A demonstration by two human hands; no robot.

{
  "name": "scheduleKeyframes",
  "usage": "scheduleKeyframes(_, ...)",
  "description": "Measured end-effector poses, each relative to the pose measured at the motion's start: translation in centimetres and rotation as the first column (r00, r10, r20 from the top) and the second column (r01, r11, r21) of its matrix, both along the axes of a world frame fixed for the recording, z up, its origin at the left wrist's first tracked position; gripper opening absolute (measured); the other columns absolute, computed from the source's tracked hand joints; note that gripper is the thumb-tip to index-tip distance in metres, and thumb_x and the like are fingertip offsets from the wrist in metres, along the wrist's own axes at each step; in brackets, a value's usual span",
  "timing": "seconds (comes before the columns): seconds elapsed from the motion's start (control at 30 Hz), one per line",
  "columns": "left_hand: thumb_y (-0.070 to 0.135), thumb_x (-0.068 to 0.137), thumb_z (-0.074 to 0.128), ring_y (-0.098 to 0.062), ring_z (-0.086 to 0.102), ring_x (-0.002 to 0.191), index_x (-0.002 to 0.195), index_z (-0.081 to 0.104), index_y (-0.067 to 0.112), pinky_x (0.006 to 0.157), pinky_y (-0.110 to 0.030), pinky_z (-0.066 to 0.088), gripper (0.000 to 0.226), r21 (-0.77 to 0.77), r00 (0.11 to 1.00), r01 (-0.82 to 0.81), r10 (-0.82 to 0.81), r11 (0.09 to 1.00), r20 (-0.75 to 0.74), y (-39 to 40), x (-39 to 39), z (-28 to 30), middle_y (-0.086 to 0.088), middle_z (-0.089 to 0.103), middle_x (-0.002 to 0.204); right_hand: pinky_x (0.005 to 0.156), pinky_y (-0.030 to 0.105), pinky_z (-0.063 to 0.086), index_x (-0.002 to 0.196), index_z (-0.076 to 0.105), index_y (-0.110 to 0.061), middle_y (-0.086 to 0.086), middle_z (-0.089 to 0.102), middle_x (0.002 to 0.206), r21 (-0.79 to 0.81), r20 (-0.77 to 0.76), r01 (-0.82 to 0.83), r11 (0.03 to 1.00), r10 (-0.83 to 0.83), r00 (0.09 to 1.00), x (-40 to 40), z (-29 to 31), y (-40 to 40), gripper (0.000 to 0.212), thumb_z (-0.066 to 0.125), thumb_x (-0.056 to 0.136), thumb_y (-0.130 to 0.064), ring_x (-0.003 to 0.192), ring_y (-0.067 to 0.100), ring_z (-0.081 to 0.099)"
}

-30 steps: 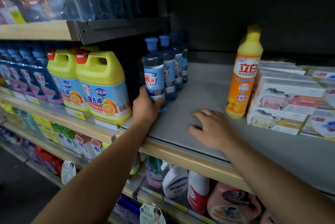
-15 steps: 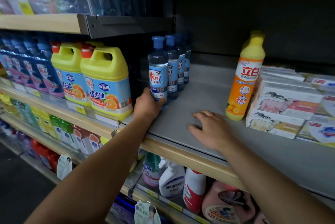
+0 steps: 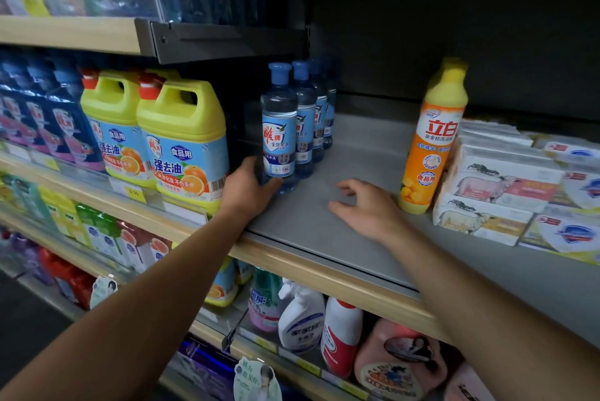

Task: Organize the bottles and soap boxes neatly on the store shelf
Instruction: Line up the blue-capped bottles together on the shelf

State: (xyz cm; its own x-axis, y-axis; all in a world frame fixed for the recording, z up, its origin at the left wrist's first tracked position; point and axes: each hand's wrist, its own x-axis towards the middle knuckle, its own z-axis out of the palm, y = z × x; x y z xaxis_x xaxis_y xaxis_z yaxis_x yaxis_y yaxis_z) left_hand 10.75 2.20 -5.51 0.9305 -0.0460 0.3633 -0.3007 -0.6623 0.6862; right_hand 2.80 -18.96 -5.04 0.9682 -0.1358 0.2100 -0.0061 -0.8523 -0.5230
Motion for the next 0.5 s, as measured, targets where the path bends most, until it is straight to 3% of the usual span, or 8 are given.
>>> scheduleKeyframes(0.2,0.038,0.087,0.069,-0.027,0.061,0.114,0.133,0.051,0.017,0.09,-0.032,0.046,0.054,0.022,1.0,0.013,-0.014,1.0,0.021,-0.3,0.9,-0.5,-0.006,0.065,0.126,0.096,0.035,0.049,0.131,0.055,-0.019,0.001,0.063,0.126,0.284,0.119,0.001,0.959,-0.036,0.992,6.8,0.4,2.7,0.046,0.069,0.087,-0.027,0.109,0.021,0.062)
scheduleKeyframes(0.5,0.038,0.086,0.069,-0.03,0.06,0.113,0.127,0.057,0.015,0.09,-0.033,0.048,0.048,0.051,0.999,-0.011,0.01,0.999,0.035,-0.7,1.7,-0.6,-0.007,0.066,0.124,0.085,0.031,0.049,0.111,0.065,-0.013,0.005,0.071,0.11,0.255,0.153,0.092,0.963,-0.134,0.979,12.4,-1.1,3.3,0.027,0.069,0.086,-0.021,0.102,0.026,0.065)
